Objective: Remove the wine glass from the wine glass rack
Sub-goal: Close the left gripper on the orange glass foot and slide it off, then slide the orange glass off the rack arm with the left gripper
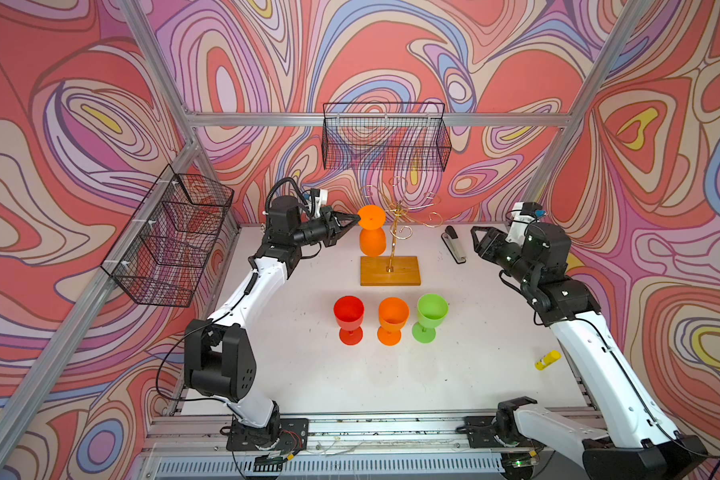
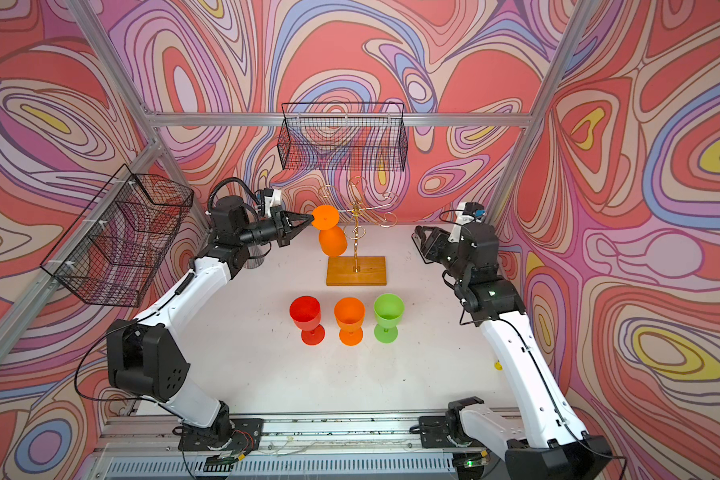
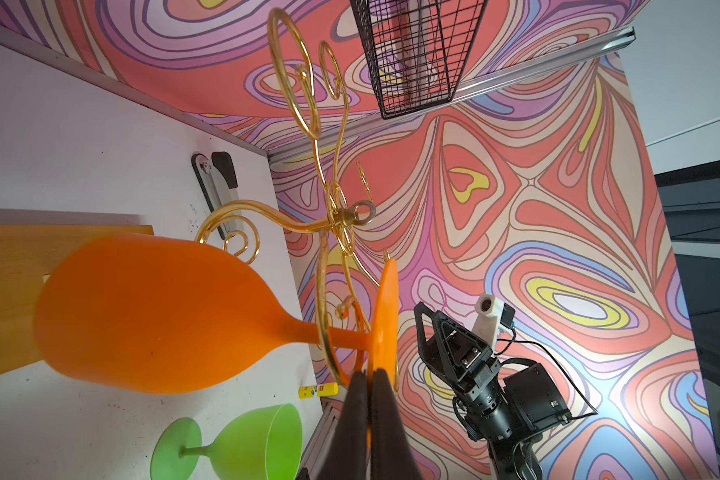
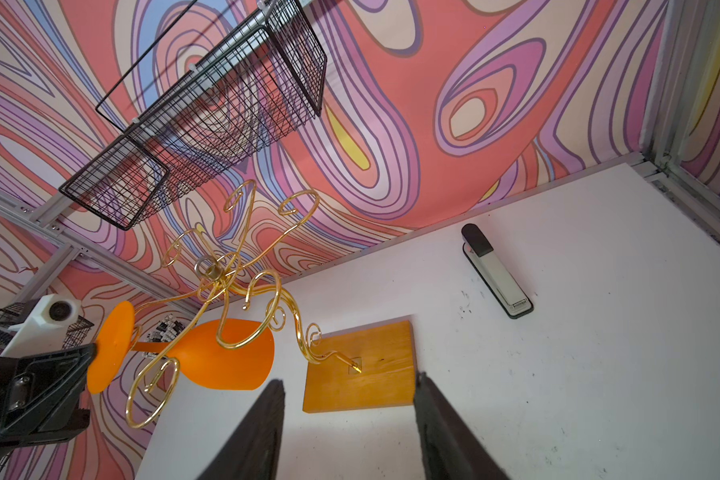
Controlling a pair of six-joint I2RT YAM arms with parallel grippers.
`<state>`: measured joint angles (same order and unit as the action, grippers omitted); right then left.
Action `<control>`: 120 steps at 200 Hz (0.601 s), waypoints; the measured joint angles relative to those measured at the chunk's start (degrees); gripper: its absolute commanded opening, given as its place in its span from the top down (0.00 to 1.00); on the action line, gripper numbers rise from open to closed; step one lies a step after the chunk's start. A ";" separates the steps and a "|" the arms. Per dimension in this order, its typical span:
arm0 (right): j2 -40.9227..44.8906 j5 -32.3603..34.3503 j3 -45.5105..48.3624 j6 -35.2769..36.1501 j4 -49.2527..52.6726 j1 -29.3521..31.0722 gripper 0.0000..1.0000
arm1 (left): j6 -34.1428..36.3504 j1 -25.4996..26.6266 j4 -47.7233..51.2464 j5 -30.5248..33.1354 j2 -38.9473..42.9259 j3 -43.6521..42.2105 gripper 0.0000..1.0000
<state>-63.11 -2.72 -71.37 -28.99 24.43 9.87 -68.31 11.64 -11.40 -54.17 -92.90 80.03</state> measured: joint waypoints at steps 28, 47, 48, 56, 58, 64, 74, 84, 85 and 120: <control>-0.07 0.00 0.04 0.00 0.00 0.00 0.47 | -1.42 0.00 0.04 0.26 0.00 0.13 1.00; -0.07 0.00 0.04 0.00 -0.02 0.00 0.47 | -2.49 0.00 -0.04 0.55 0.02 0.55 1.00; -0.07 0.00 0.04 0.02 -0.02 0.00 0.47 | -2.54 0.00 -0.07 0.59 0.04 0.55 1.00; -0.07 0.02 0.04 0.04 -0.02 0.00 0.47 | -3.06 0.00 -0.37 0.70 0.13 0.57 1.00; -0.07 0.04 0.04 0.02 -0.02 0.00 0.47 | -3.21 0.00 -0.42 0.72 0.13 0.57 1.00; -0.07 0.11 0.04 0.04 -0.02 0.00 0.47 | -3.65 0.00 -0.61 0.81 0.22 0.57 1.00; -0.07 0.20 0.07 0.04 -0.04 0.00 0.47 | -4.44 0.00 -0.98 0.83 0.28 0.57 1.00; -0.07 0.33 0.11 0.09 -0.04 0.00 0.47 | -5.20 -0.09 -1.51 0.83 0.35 0.59 1.00; -0.07 0.33 0.11 0.11 -0.07 0.00 0.47 | -5.27 -0.09 -1.53 0.83 0.35 0.59 1.00; -0.07 0.48 0.57 0.28 -0.33 0.00 0.47 | -5.75 -0.76 -0.96 0.85 0.81 1.55 1.00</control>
<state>-63.18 -2.24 -70.81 -28.71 24.10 9.87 -74.06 10.87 -12.36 -53.32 -92.09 81.58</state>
